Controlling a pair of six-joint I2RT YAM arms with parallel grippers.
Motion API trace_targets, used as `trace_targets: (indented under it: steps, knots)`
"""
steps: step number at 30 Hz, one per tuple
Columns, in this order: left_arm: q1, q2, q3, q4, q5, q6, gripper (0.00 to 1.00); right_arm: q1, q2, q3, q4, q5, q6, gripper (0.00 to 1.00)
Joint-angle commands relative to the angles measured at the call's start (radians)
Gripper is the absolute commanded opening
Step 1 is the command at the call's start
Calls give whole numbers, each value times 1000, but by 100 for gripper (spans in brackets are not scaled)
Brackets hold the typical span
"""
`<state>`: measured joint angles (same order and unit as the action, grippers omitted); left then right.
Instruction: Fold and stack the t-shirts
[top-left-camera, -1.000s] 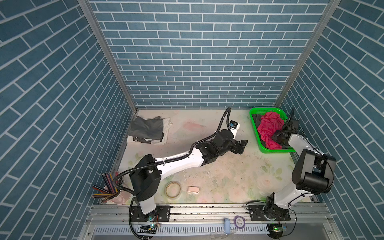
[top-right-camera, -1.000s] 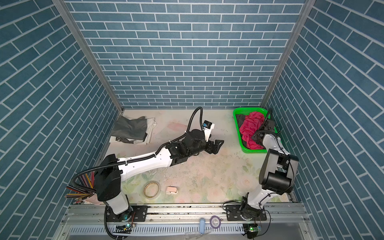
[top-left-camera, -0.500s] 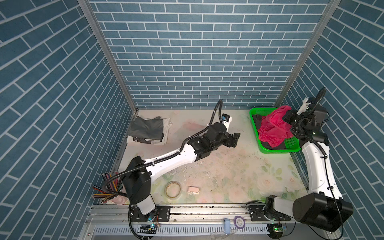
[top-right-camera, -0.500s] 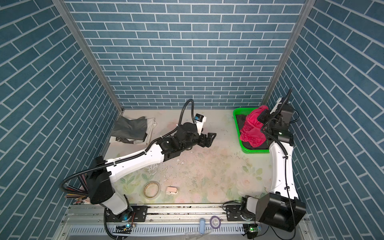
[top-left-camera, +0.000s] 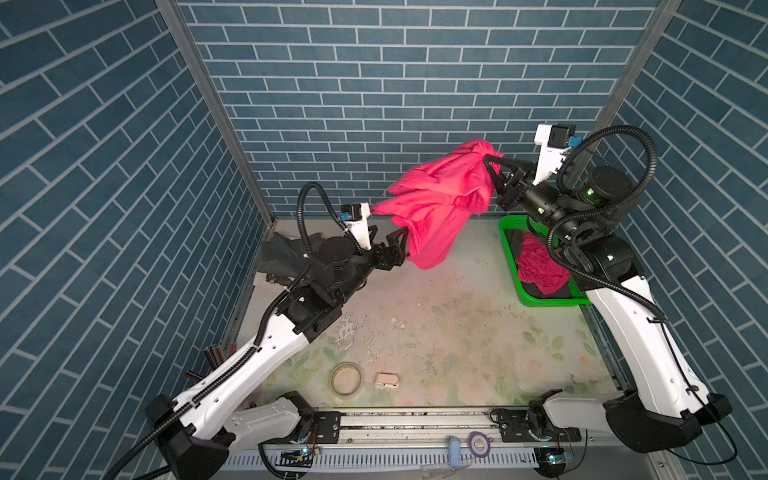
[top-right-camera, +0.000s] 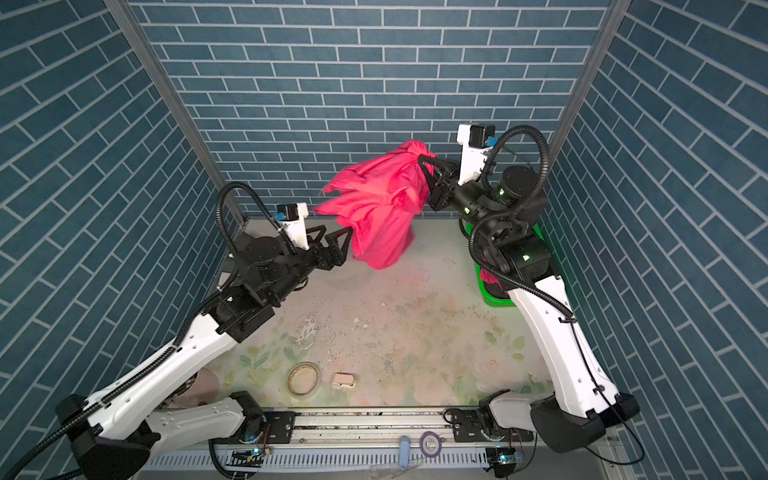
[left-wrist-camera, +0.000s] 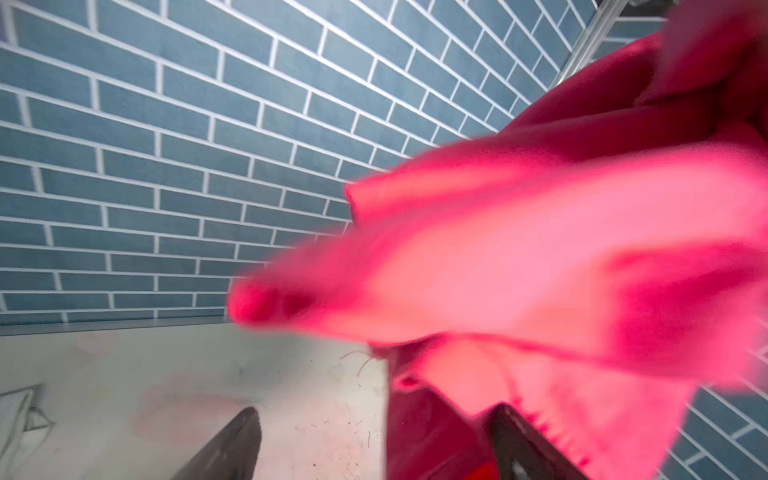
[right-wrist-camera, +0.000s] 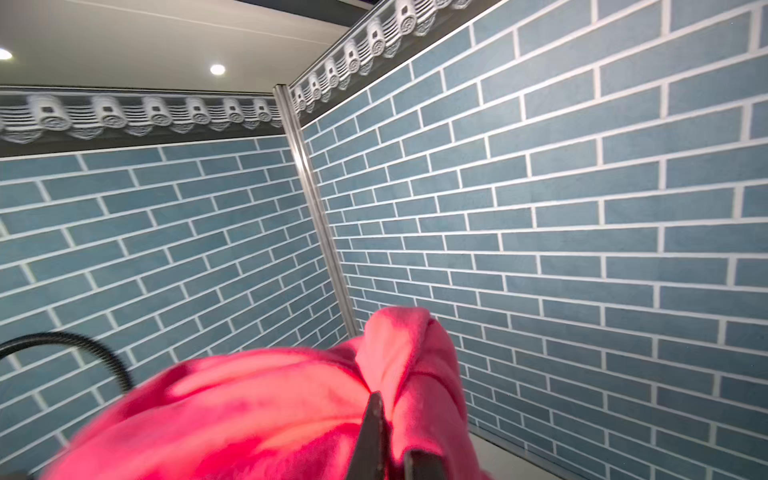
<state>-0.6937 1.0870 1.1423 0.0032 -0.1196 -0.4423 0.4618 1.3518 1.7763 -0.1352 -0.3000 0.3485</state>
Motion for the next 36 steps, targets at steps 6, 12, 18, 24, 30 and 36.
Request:
trace_targets:
  steps: [6, 12, 18, 24, 30, 36]
  knots:
    - [103, -91, -50, -75, -17, -48, 88, -127, 384, -137, -61, 40, 186, 73]
    - [156, -94, -90, -100, 10, -54, 88, -114, 396, -215, -116, 17, 147, 93]
    - [167, -31, -176, -58, 93, -102, 88, -47, 273, -434, -161, 186, 94, 96]
    - [183, 11, -253, -42, 144, -148, 88, 101, 324, -601, -124, 335, 136, 95]
    - [252, -29, -317, -86, 168, -187, 88, 251, 518, -497, -134, 433, 127, 84]
    - [350, -62, -431, -48, 289, -232, 88, 319, 646, -378, -183, 529, 115, 83]
